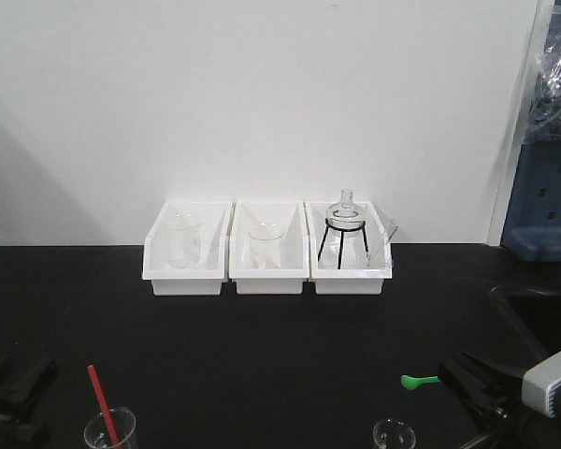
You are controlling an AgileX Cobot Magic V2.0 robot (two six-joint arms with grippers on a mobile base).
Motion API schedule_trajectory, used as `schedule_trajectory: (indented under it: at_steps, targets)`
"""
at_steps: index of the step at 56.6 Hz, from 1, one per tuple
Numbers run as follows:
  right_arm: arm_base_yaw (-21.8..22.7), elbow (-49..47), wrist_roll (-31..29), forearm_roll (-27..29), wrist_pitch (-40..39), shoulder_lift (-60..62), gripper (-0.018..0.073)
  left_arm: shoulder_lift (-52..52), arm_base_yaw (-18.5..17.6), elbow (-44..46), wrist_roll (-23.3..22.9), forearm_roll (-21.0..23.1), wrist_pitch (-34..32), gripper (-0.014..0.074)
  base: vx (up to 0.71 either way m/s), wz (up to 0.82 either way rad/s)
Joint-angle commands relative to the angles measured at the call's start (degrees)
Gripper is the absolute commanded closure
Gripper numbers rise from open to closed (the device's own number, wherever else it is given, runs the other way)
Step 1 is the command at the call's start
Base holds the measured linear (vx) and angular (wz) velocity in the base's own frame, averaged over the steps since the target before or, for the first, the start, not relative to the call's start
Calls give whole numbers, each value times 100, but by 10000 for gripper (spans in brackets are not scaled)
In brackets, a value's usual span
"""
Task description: Sort red and green spoons into left cabinet
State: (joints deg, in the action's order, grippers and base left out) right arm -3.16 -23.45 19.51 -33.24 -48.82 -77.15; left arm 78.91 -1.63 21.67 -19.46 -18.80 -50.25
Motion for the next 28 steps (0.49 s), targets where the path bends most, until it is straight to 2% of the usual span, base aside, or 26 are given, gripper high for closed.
schedule_trajectory:
  at_steps: [1, 14, 28]
  targets:
    - [28, -118, 37, 82, 25, 450, 568, 215, -17, 472, -60, 3, -533, 125, 0, 0]
    - [28, -118, 37, 71, 649, 732, 568, 1285, -17, 1177, -547, -469, -591, 125, 0, 0]
    - [28, -107, 32, 71, 634, 727, 568, 1935, -17, 1226, -652, -450, -917, 125, 0, 0]
